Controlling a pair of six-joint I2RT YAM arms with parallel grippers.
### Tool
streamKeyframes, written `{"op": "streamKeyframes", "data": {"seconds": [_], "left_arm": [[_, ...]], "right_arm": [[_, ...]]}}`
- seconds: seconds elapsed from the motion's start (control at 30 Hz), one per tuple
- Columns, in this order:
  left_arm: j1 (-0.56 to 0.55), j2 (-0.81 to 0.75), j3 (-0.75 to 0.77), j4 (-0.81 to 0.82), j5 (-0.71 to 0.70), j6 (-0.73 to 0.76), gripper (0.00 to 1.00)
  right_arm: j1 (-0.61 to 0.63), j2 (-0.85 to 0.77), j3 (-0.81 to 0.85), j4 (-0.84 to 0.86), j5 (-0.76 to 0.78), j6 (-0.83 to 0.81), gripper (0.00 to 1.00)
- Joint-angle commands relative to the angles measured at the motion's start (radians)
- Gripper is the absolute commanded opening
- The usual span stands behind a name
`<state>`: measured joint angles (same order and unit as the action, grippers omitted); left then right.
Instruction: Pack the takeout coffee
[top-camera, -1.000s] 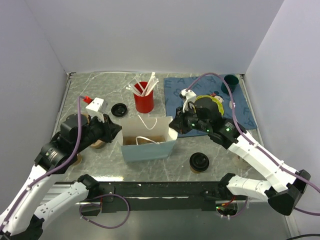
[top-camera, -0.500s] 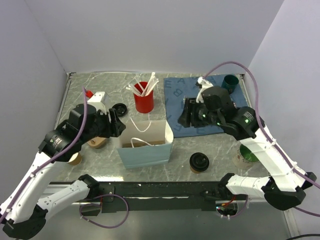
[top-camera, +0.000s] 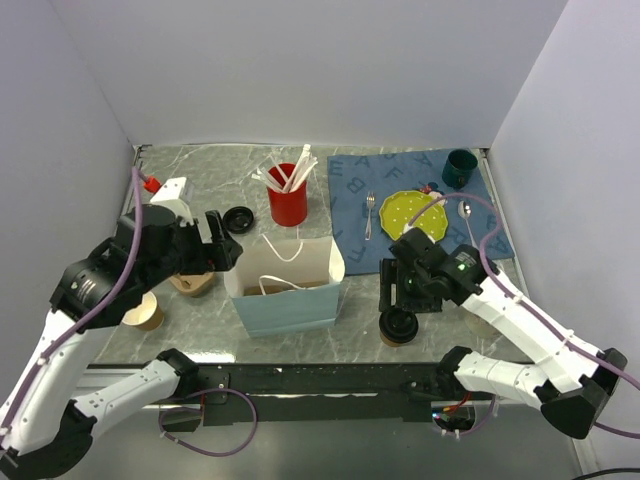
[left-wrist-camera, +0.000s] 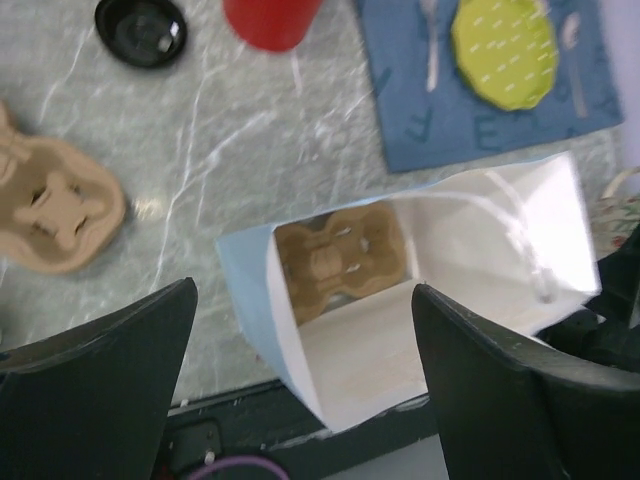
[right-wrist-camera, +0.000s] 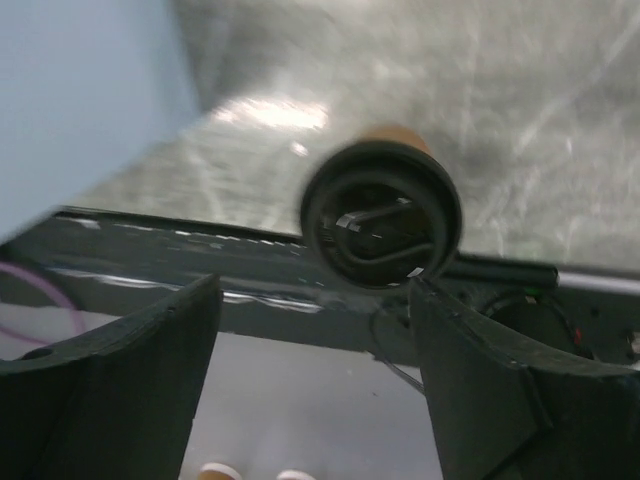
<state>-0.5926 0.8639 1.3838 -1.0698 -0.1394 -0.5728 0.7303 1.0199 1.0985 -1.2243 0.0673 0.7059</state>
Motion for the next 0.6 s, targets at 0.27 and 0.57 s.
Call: {"op": "streamKeyframes", "data": {"seconds": [0.27, 0.57], "left_arm": [[0.004, 0.055, -0.017, -0.15, 0.015, -0.124, 0.95], [0.005, 0.047, 0.018, -0.171, -0.009, -0.125, 0.94]], "right_arm": [[-0.003, -0.027, -0.167, 0.055, 0.026, 0.026, 0.87], [-0.002, -0.017, -0.207, 0.077, 0.058, 0.003, 0.88]]}}
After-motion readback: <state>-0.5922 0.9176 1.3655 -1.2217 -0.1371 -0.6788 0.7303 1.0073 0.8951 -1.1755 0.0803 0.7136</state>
